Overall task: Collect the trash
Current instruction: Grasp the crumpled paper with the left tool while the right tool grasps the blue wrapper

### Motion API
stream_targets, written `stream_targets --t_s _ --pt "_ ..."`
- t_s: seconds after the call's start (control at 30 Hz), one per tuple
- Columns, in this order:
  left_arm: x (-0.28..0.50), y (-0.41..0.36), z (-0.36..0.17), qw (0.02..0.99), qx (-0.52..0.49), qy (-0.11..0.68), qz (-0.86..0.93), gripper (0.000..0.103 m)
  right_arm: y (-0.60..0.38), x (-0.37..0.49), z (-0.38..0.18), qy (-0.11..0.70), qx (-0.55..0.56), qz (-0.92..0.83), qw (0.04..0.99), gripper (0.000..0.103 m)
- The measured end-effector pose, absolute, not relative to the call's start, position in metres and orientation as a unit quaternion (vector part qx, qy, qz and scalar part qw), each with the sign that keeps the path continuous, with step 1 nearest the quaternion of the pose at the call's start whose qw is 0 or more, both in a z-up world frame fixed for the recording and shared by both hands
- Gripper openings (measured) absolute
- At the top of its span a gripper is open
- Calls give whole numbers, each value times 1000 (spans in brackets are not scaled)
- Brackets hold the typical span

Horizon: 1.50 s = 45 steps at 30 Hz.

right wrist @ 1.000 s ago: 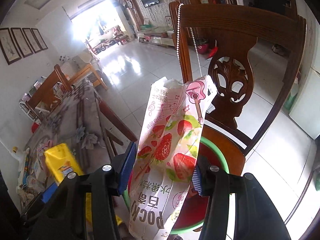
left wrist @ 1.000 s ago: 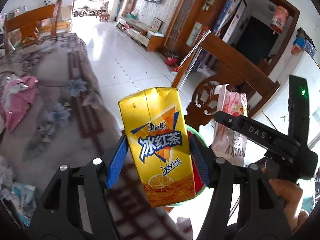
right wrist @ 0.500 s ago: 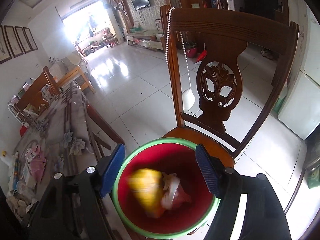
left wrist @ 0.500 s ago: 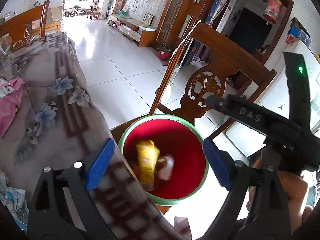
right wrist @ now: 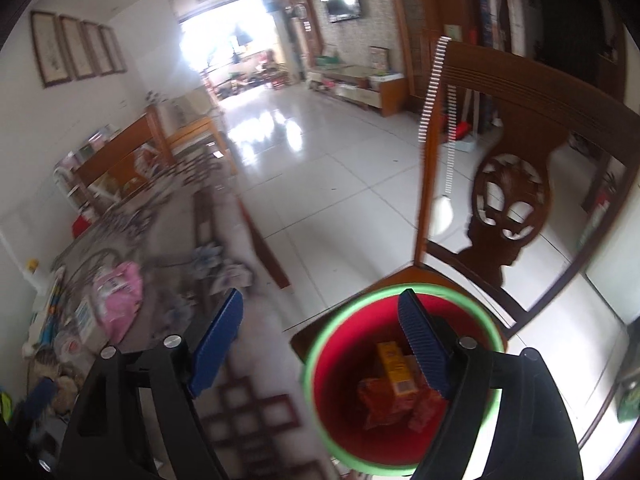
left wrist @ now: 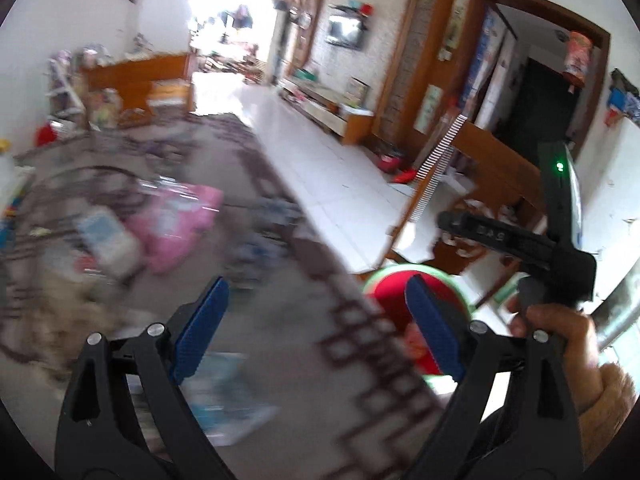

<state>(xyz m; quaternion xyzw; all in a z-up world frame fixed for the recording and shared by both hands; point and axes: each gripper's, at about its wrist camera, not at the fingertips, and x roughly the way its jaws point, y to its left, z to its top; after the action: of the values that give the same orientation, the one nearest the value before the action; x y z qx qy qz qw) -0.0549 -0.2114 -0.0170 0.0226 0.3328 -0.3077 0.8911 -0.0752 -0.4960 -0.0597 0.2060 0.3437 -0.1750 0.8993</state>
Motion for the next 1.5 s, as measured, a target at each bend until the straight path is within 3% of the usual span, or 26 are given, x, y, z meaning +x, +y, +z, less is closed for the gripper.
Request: stream_targets --t_s 0.13,0.43,0.5,0.57,0.67,0.73,1.1,1.4,1.5 --pt "-39 -162 -13 909 61 326 -253 88 -468 -61 -57 353 197 -143 903 78" --pt "20 -82 -51 892 37 402 -205 87 -404 -32 -60 385 166 -73 905 78" --pt "25 -80 -59 889 40 405 -209 77 -388 -26 -62 395 158 -55 903 78" --pt "24 -80 -66 888 42 408 -208 49 -378 -22 -64 402 151 -42 902 78" --pt "24 -69 -73 884 17 413 -219 34 -362 -15 -67 415 138 -16 899 78" --pt "26 -58 -70 885 -11 412 -215 32 -350 -9 -71 427 129 9 895 78" --pt "33 -2 -46 910 -99 371 -154 31 -309 -14 -97 488 132 113 855 78" --pt "32 1 -45 915 -96 364 -147 31 -260 -19 -121 540 43 150 827 78" --pt "32 4 -46 914 -106 363 -148 31 -251 -20 -130 554 23 152 818 70"
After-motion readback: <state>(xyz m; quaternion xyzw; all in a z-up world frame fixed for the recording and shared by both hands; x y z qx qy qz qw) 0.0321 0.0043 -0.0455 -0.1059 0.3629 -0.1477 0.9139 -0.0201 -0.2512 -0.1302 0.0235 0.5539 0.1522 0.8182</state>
